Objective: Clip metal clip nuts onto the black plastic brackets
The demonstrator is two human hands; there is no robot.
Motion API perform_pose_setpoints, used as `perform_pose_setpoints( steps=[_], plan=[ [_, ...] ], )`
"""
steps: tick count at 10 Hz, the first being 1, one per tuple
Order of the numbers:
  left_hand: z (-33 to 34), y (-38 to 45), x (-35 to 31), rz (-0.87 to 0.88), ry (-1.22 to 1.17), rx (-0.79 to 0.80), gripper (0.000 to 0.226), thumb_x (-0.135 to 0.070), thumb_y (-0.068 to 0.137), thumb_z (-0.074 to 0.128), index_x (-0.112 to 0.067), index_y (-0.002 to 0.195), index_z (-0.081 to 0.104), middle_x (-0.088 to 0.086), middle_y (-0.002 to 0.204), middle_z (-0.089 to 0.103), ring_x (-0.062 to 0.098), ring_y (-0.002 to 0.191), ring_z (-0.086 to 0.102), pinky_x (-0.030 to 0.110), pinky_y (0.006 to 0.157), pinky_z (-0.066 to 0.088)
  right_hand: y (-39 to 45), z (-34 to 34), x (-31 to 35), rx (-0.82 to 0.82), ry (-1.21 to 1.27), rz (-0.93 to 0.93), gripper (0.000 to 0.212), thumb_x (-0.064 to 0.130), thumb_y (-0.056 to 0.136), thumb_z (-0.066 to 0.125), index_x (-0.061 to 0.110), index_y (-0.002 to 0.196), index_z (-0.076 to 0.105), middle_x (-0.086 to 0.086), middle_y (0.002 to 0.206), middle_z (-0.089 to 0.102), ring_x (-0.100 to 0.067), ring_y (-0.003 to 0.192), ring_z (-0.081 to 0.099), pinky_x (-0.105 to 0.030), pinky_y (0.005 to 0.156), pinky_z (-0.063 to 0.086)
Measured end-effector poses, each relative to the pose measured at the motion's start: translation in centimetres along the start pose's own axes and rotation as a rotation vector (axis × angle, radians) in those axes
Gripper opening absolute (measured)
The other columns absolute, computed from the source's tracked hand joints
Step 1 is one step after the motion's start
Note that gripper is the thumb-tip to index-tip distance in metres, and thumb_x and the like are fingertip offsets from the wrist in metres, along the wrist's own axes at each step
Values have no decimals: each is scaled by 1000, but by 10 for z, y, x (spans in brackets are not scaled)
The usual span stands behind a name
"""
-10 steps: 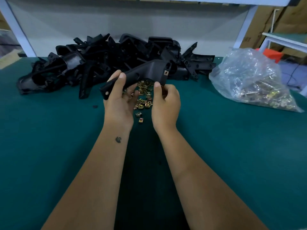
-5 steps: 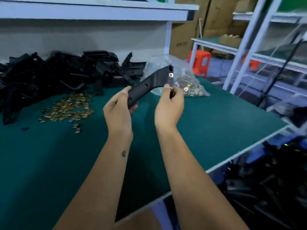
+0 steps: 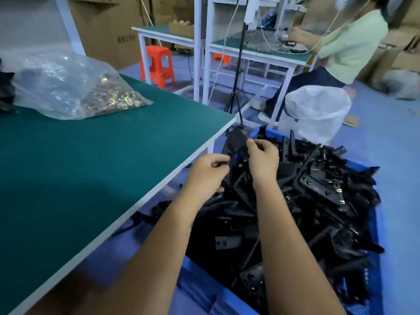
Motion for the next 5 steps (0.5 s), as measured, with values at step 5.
perform_pose_setpoints(
  steps=[5],
  plan=[
    [57, 4, 30, -107, 84, 296, 25, -25, 103, 47, -44, 97, 63, -17, 103, 70, 1, 97, 65, 26, 79, 56, 57, -69, -40, 46, -898, 126, 52, 46, 96, 51, 17, 139, 49, -18, 152, 31, -39, 141, 20, -50, 115, 17]
  ],
)
Point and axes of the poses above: each hand's wrist, its own y-axis towards the middle knuckle, its own z-axis out of the palm, x = y × z, the point moved 5 cm from there along y, towards the middle knuckle
